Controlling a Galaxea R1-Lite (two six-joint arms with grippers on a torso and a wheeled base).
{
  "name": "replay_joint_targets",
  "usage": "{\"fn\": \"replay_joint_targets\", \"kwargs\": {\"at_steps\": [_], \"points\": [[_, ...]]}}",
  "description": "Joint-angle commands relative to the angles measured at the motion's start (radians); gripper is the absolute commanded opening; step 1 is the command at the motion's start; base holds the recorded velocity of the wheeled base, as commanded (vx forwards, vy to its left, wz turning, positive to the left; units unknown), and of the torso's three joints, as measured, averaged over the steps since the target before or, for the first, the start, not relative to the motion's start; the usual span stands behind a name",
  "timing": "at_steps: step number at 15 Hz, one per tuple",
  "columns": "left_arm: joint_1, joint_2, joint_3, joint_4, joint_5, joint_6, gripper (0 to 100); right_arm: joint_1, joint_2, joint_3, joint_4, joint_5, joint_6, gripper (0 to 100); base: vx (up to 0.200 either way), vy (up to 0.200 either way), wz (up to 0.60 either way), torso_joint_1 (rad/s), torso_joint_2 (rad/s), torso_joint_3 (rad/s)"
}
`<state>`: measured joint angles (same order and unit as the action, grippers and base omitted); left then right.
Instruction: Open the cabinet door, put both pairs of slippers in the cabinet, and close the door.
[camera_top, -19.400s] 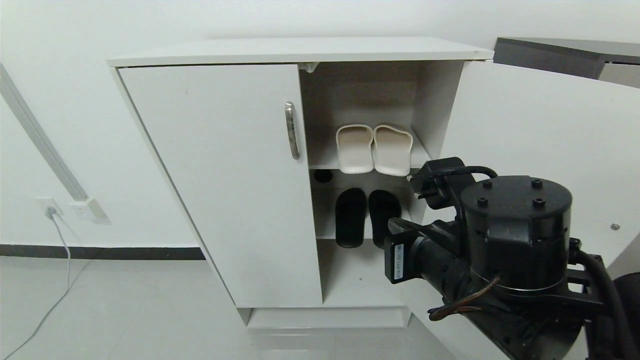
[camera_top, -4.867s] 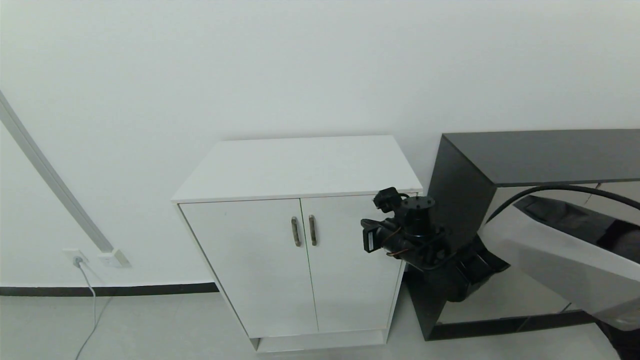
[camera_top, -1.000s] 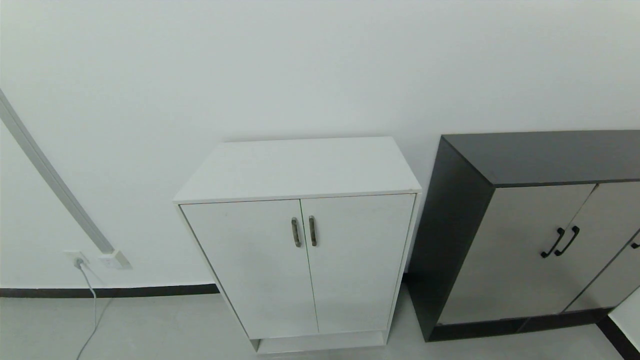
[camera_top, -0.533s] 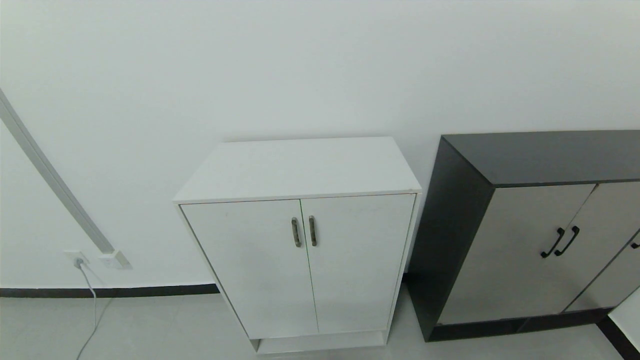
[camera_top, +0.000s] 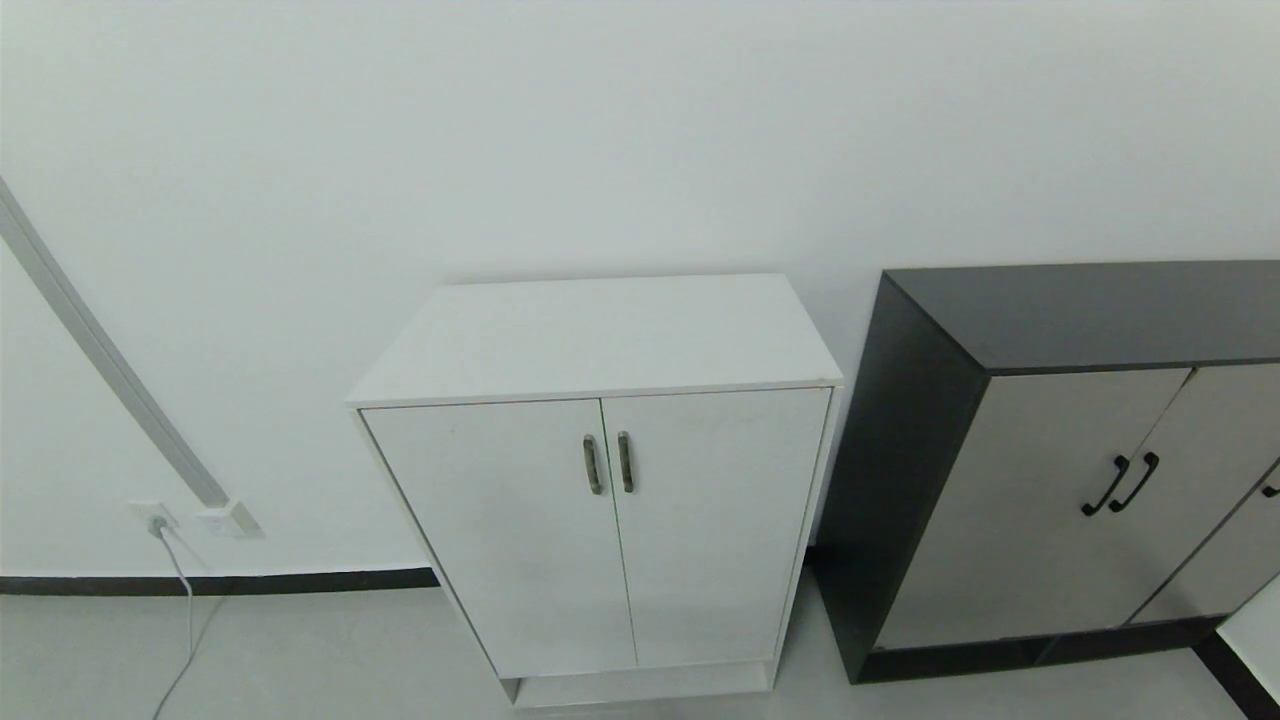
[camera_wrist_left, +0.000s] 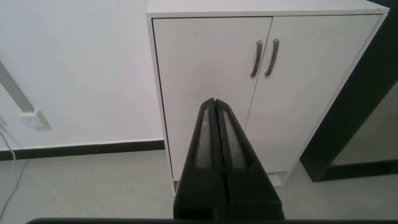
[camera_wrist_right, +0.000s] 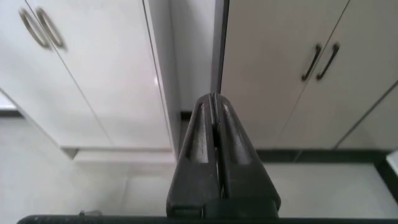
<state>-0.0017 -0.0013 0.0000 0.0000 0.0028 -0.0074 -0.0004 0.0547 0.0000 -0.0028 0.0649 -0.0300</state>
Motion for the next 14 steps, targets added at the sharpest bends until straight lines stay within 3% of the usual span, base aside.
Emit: {"fn": "replay_joint_targets", "kwargs": {"at_steps": [1,8,14], "points": [[0.000,0.001,0.000,0.000,0.000,-0.002,0,-0.001,-0.055,0.000,0.000,-0.013,0.007,0,0.000,0.000,0.00,0.000,0.00,0.000],[0.000,0.001,0.000,0.000,0.000,-0.005,0,-0.001,-0.055,0.000,-0.010,-0.106,0.107,0,0.000,0.000,0.00,0.000,0.00,0.000],[0.000,0.001,0.000,0.000,0.000,0.001,0,-0.001,-0.055,0.000,-0.010,-0.109,0.113,0,0.000,0.000,0.00,0.000,0.00,0.000]]}}
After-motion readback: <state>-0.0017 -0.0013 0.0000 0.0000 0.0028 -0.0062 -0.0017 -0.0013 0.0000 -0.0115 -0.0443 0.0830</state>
